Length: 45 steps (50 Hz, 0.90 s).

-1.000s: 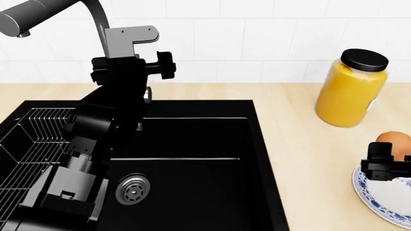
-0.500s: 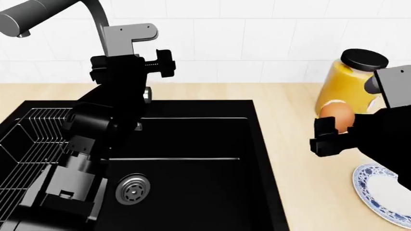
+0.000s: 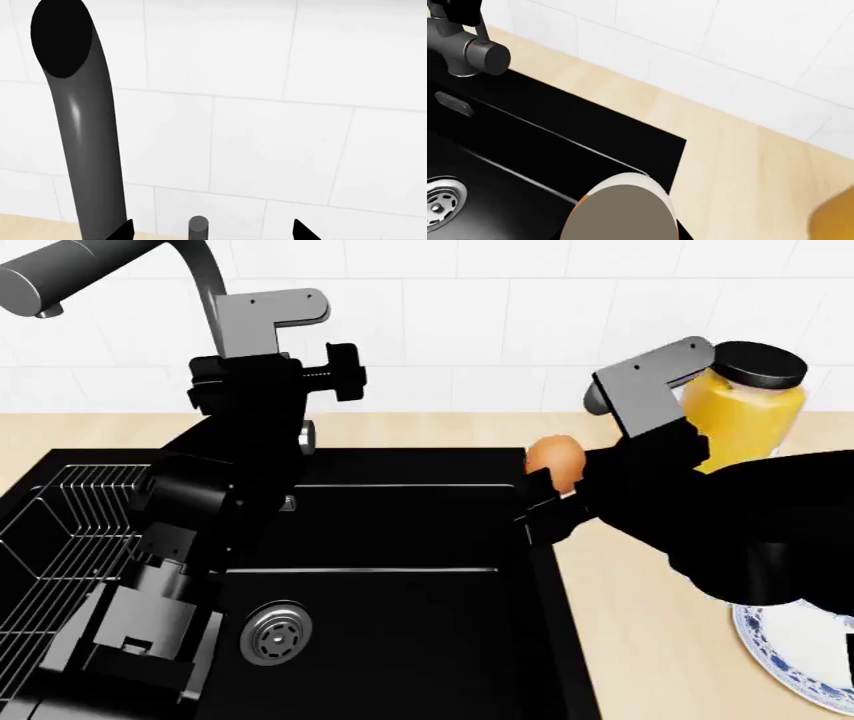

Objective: Pick the egg from the counter and place it in the sink. Then turn on the sink faucet.

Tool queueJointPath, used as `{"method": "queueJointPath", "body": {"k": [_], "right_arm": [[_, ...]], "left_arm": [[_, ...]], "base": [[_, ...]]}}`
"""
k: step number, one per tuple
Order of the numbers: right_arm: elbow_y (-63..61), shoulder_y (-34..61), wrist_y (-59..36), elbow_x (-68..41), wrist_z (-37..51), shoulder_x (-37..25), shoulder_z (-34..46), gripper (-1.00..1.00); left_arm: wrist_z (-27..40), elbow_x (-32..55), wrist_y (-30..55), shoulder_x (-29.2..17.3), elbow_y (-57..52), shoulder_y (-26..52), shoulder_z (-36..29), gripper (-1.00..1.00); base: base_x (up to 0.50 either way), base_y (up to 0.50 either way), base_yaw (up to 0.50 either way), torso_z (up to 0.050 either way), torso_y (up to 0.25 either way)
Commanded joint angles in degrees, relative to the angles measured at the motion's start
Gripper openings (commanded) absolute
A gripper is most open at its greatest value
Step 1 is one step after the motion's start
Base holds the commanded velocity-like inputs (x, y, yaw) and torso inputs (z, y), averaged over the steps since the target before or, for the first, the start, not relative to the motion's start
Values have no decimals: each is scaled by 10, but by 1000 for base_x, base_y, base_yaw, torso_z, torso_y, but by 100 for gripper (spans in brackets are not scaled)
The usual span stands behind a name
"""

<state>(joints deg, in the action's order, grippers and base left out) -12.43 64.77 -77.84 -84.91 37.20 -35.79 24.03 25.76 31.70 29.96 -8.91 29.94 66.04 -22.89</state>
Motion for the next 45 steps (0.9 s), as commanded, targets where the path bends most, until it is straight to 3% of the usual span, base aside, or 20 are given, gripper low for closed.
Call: {"method": "queueJointPath", "body": {"k": [1,12,45], "right_arm": [[40,32,31,105,-109,61,80,-100],[91,34,91,186,-200,112,156,-100],[236,1,197,303,-355,223,309,-100]], "left_arm": [[2,4,3,-1,-4,1,-3,100],[2,7,3,-2,-5,-1,-6,100],[8,18,6,-2,-12,0,-11,100]], "base": [[0,0,0,0,0],[0,0,0,0,0],[0,0,0,0,0]]}}
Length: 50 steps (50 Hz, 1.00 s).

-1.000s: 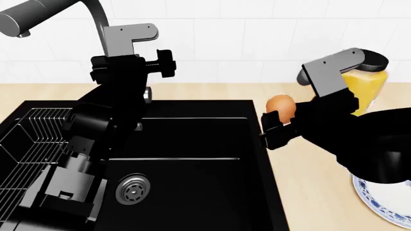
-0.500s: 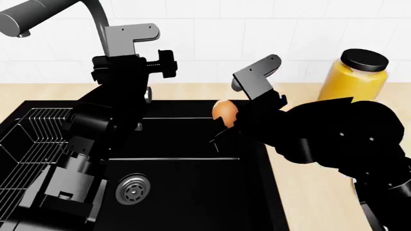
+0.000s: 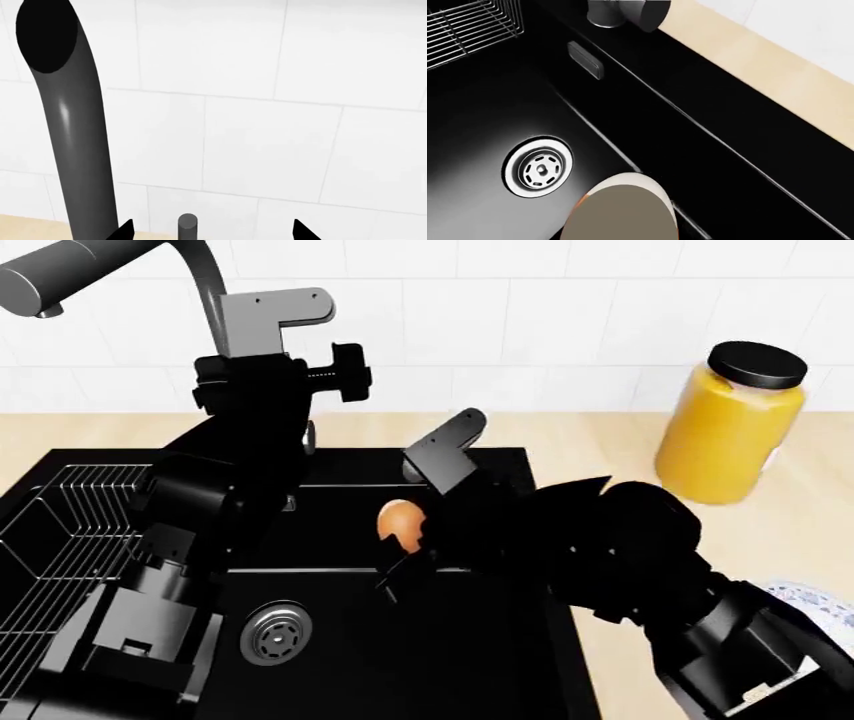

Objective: Pick the egg from the counter and place it in the sink. Then turn on the sink faucet.

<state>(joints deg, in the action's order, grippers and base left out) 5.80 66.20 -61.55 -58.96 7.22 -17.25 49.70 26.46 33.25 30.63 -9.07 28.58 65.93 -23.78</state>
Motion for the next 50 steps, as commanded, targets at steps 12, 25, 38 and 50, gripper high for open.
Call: {"method": "queueJointPath", "body": {"k": [12,25,38,50], "right_arm": [[130,-30,69,71,-103,76,91,-100],[228,-39,100,104,-164,118,140,-100],[231,-52,83,105,-179,117,168,-100],[248,-59,90,108,-192,122,180,-100]], "left_arm": [[2,6,0,-3,0,4,-3,100],[5,10,3,-6,-10,2,-5,100],[6,13,2,-6,-10,3,-8,100],[3,12,-6,-5,4,7,-9,100]], "base": [[0,0,0,0,0],[0,0,0,0,0],[0,0,0,0,0],[0,0,0,0,0]]}}
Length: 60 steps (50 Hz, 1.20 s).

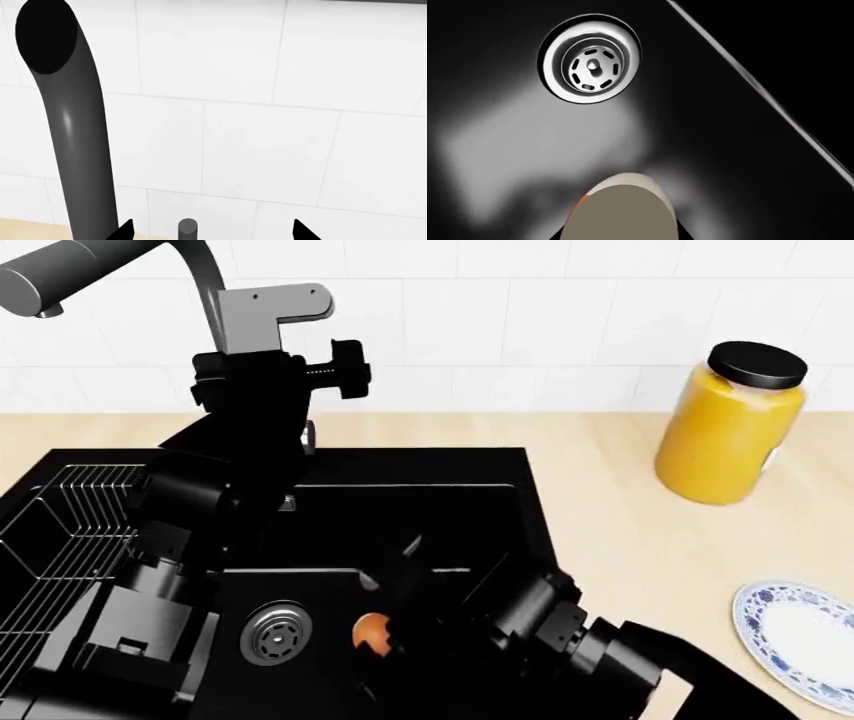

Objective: Pick the egg from the counter and place it in the sink. Then turn on the sink faucet.

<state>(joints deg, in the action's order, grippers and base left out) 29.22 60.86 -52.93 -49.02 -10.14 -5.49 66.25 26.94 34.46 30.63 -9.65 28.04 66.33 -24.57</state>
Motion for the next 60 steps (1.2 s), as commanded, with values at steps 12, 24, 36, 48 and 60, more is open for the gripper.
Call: {"method": "queueJointPath", "body": {"k": [12,24,36,48,60], "right_arm": [[8,-7,5,6,-25,0,18,-100],[-2,1,-1,-3,-22,-7,13,100],[-128,41,-46,-62,54,-63,-64,100],[-261,85,-112,-148,171,-136,-169,100],[-371,101,-125,-200,283,-197,-258,100]], "left_arm": [[1,3,-4,0,7,2,-3,100],[1,5,-7,-1,11,5,-3,100],[1,10,-12,-2,12,4,-2,100],[1,16,-10,-3,13,3,-1,100],[5,19,-10,-2,10,2,-2,100]], "base": [[0,0,0,0,0],[0,0,0,0,0],[0,0,0,0,0],[0,0,0,0,0],[0,0,0,0,0]]}}
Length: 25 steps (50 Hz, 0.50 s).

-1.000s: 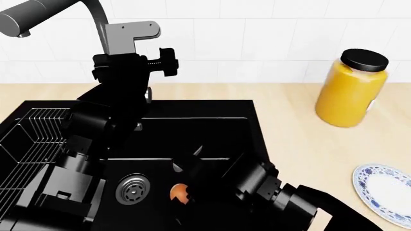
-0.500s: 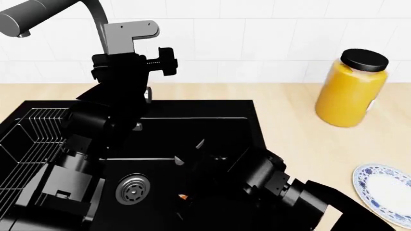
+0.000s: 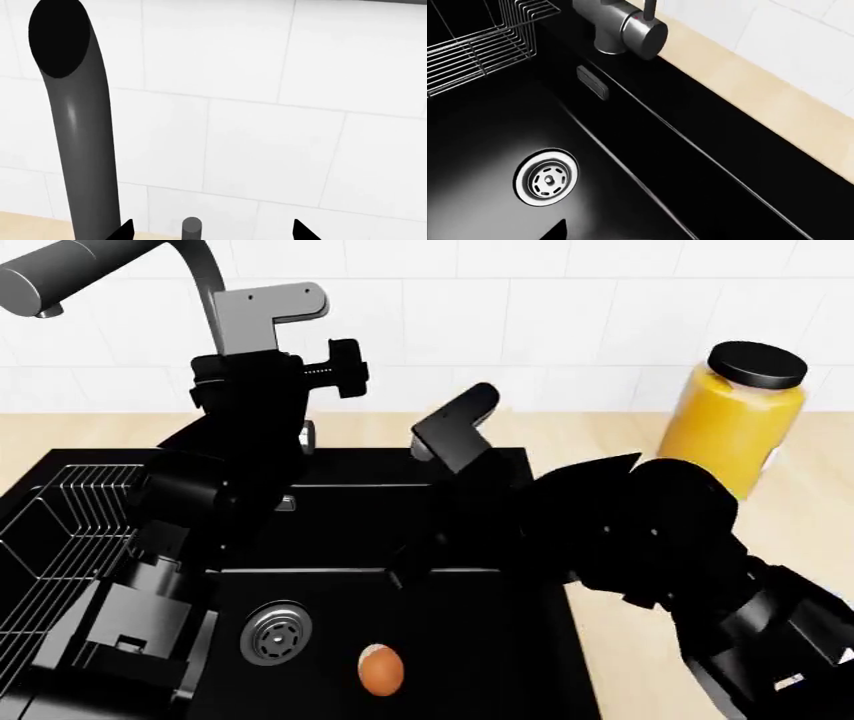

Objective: Pick the egg from the counter and place it in the sink. Then turn on the sink faucet.

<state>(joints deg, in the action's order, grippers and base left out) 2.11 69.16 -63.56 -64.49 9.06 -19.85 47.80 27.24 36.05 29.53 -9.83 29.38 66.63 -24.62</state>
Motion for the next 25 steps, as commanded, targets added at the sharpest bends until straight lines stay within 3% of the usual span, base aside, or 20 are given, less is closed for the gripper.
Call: {"method": "queueJointPath", "body": {"k": [1,16,25], "right_arm": [[-111,24,-20,-43,101,-62,-77,100],[-177,15,20,-70,216,-116,-183,100],[-204,7,79,-14,197,-141,-193,100]], "left_arm": [[2,4,2,-1,-9,-3,-2,100],[-7,47,8,1,-39,-12,23,100],[0,59,10,3,-45,-11,31,100]], "base": [[0,0,0,0,0],[0,0,0,0,0],[0,0,0,0,0]]}}
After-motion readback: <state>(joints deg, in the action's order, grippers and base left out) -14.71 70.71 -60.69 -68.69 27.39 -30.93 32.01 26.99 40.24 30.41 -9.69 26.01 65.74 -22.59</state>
